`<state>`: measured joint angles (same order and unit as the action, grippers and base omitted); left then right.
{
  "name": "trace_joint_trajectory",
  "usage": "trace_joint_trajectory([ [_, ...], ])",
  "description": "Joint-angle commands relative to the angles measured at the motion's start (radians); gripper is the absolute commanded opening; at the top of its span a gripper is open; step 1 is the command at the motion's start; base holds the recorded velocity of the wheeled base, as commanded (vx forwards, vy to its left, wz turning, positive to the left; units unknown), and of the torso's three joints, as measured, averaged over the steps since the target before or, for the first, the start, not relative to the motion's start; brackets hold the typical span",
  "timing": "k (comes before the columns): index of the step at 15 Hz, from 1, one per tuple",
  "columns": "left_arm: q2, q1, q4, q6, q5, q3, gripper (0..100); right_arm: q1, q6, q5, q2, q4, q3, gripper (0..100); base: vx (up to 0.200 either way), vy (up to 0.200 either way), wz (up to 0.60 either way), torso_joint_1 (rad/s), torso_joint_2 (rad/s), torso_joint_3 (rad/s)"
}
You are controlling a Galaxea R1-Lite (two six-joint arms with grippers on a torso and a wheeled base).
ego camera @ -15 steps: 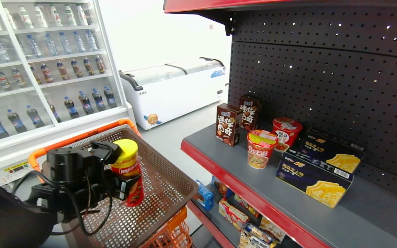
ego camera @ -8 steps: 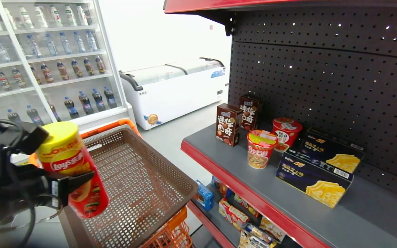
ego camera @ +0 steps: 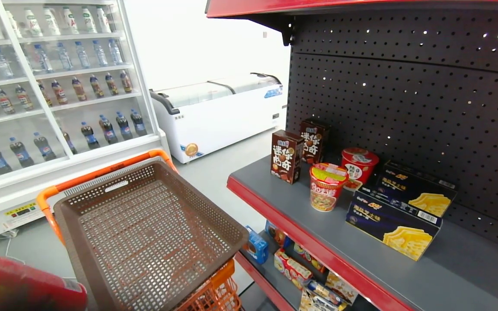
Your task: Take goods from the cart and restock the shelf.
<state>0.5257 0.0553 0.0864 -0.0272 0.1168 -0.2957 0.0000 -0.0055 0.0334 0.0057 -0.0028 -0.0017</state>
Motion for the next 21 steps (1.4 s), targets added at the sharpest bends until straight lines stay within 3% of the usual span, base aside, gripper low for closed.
trace_joint_trajectory([
  [1, -0.294, 0.001, -0.056, -0.02, -0.006, 0.056, 0, 0.0, -0.001, 0.0, 0.0, 0.0, 0.0, 100, 0.0, 0.0, 0.0, 0.0, 0.0, 0.0],
  [2, -0.317, 0.0, -0.091, -0.022, -0.006, 0.04, 0, 0.0, -0.002, 0.0, 0.0, 0.0, 0.0, 100, 0.0, 0.0, 0.0, 0.0, 0.0, 0.0],
  [3, -0.354, 0.0, -0.201, -0.023, -0.006, -0.025, 0, 0.0, -0.002, 0.0, 0.0, 0.0, 0.0, 100, 0.0, 0.0, 0.0, 0.0, 0.0, 0.0],
  [4, -0.362, 0.0, -0.218, -0.023, -0.006, -0.037, 0, 0.0, -0.002, 0.0, 0.0, 0.0, 0.0, 100, 0.0, 0.0, 0.0, 0.0, 0.0, 0.0],
  [7, -0.411, -0.002, -0.228, -0.023, -0.011, -0.033, 0, 0.0, -0.002, 0.0, 0.0, 0.0, 0.0, 100, 0.0, 0.0, 0.0, 0.0, 0.0, 0.0],
  [11, -0.448, -0.006, -0.226, -0.026, -0.012, 0.027, 0, 0.0, -0.001, 0.0, 0.0, 0.0, 0.0, 100, 0.0, 0.0, -0.6, 0.0, 0.0, 0.002],
  [21, -0.448, -0.006, -0.22, -0.02, -0.012, 0.072, 0, 0.0, -0.001, -0.001, 0.0, 0.0, 0.0, 100, 0.0, 0.0, -0.6, 0.007, 0.0, 0.003],
])
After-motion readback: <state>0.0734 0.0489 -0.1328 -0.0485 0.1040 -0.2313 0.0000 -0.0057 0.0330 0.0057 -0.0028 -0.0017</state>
